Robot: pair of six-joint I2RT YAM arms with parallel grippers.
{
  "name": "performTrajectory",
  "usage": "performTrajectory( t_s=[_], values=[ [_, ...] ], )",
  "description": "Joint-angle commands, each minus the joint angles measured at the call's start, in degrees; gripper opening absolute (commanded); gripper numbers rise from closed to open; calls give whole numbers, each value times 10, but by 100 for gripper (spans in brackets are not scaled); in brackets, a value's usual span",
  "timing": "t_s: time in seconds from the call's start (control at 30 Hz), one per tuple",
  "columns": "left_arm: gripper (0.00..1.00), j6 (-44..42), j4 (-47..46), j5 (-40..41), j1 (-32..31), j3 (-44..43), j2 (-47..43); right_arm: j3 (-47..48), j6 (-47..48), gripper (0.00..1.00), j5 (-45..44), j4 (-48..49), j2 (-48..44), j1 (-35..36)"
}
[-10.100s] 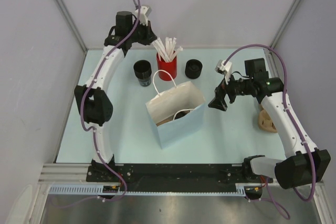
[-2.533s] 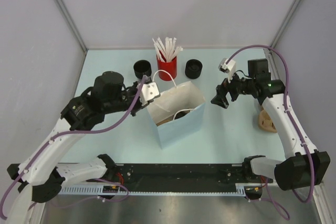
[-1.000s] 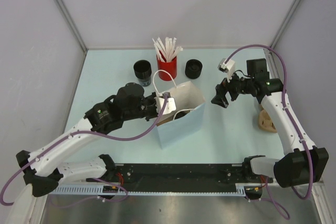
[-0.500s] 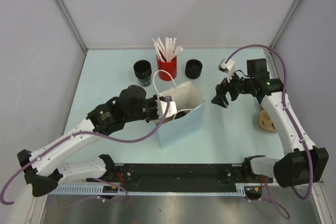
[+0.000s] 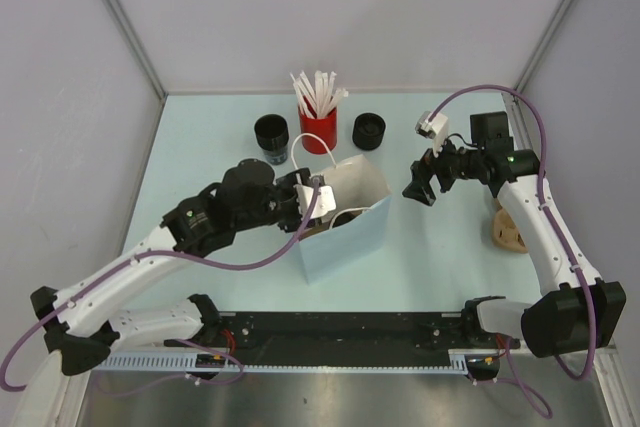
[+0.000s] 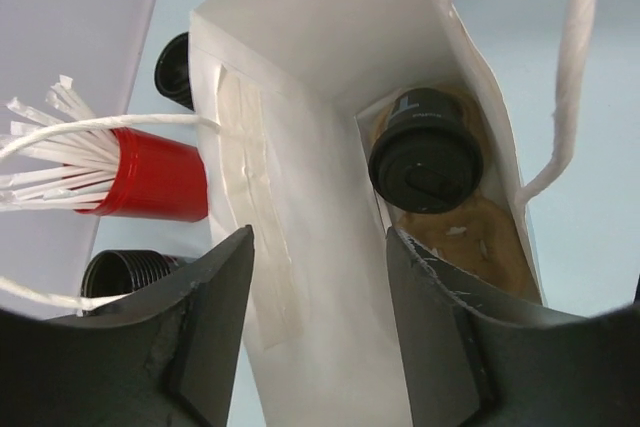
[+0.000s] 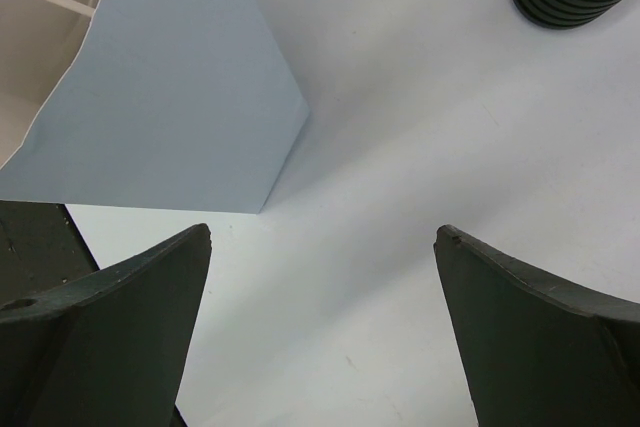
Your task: Pack the takeout coffee
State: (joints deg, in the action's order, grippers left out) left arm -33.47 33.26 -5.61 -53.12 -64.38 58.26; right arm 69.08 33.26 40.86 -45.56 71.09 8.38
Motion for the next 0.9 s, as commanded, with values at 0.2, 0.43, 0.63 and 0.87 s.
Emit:
performTrajectory(
  t_s=[0.2, 0.43, 0.63, 0.87],
  values=[
    [75, 44, -1, -52, 49, -80, -31, -1, 10, 100, 3, 1, -8, -3],
    [97, 61, -11, -65, 82, -81, -56, -1, 11, 100, 4, 0, -10, -4],
    [99, 82, -21, -78, 118, -66, -80, -1, 12, 100, 5, -1, -8, -3],
    [100, 115, -36, -77, 181, -58, -107, -1, 9, 100, 10, 2, -12, -2]
  ],
)
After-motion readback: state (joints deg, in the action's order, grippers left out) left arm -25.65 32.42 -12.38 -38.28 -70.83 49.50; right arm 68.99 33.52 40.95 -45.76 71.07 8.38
